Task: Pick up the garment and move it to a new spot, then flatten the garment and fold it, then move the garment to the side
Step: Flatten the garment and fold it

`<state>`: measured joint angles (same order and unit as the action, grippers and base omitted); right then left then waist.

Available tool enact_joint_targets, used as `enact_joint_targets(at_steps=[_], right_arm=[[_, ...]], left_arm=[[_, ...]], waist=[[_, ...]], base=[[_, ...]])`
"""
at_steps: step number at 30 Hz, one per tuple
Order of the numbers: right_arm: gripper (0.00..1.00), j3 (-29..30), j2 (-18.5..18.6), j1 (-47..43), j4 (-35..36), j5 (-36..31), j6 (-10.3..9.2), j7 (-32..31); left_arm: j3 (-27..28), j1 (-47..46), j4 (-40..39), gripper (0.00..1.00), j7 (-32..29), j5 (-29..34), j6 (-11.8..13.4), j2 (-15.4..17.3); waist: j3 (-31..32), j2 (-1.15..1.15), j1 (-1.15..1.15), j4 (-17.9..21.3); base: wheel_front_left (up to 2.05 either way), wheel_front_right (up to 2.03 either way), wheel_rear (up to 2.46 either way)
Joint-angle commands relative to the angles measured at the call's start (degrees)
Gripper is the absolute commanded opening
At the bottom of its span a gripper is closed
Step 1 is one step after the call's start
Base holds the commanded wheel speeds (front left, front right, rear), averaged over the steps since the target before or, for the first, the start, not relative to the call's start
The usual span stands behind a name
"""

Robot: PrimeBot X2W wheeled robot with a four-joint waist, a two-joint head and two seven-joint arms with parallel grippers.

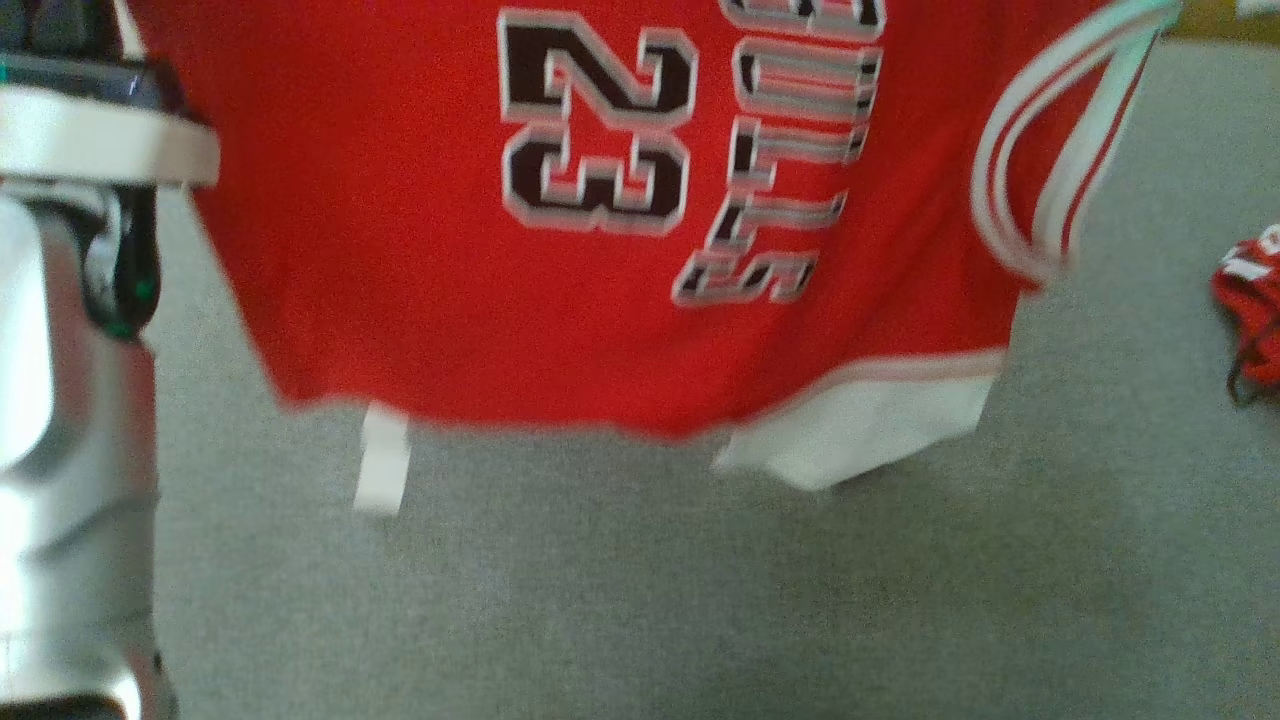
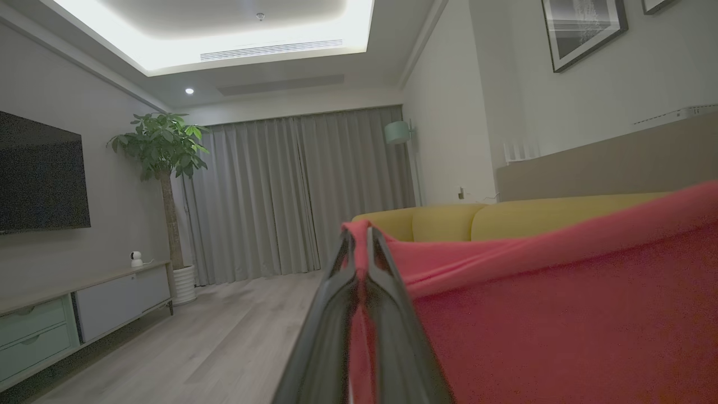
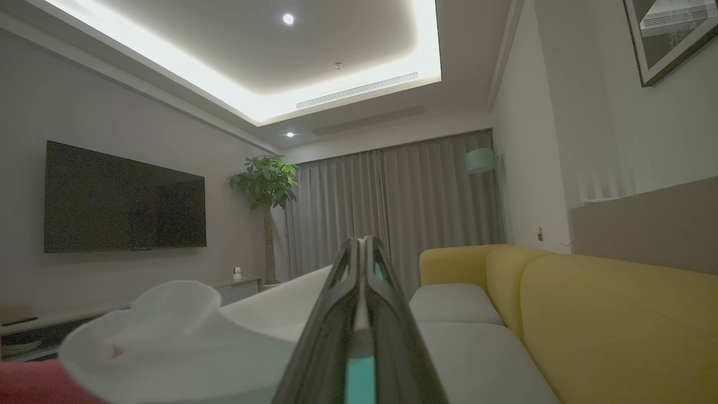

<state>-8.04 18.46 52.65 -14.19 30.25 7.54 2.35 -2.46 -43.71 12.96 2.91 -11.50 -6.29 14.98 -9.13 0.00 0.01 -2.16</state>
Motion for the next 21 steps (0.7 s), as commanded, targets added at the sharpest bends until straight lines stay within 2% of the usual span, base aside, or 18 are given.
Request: enact_joint_targets(at_steps=[1,7,11,16,21], right_arm=[[0.00,-0.7,-0.8,6.0,-0.8,-1.2,-0.05,1.5],[0.00,1.3,-2.7,19.0,-11.1,-4.5,-0.05,9.2],[0.00,1.5,-3.0,22.0,-14.6,-4.2,-0.05,11.6],[0.00,-0.7,-2.3,13.6,-15.1,-0.6,-0.05,12.4],[0.00,-2.7,-1.4,-3.5,-12.0,5.5,-0.05,12.5]], left_arm=[[1.0,-5.8,-0.2,0.00,1.3,0.6,0.9,1.4],[0.9,-17.6,7.6,0.00,9.3,1.7,3.7,-1.0],[1.3,-20.1,10.7,0.00,11.5,1.4,4.2,-2.2],[2.6,-12.3,14.2,0.00,12.0,0.5,4.1,-3.4],[6.7,2.5,13.7,0.00,12.1,-0.8,4.9,-6.6]], waist=[[-5.7,0.00,-0.01,-0.2],[-10.7,0.00,-0.01,0.0],[-11.6,0.00,-0.01,0.5],[-11.4,0.00,-0.01,1.7],[-10.6,0.00,-0.01,3.2]], base=[[0.00,0.00,0.00],[0.00,0.00,0.00],[0.00,0.00,0.00],[0.00,0.00,0.00],[0.00,0.00,0.00]])
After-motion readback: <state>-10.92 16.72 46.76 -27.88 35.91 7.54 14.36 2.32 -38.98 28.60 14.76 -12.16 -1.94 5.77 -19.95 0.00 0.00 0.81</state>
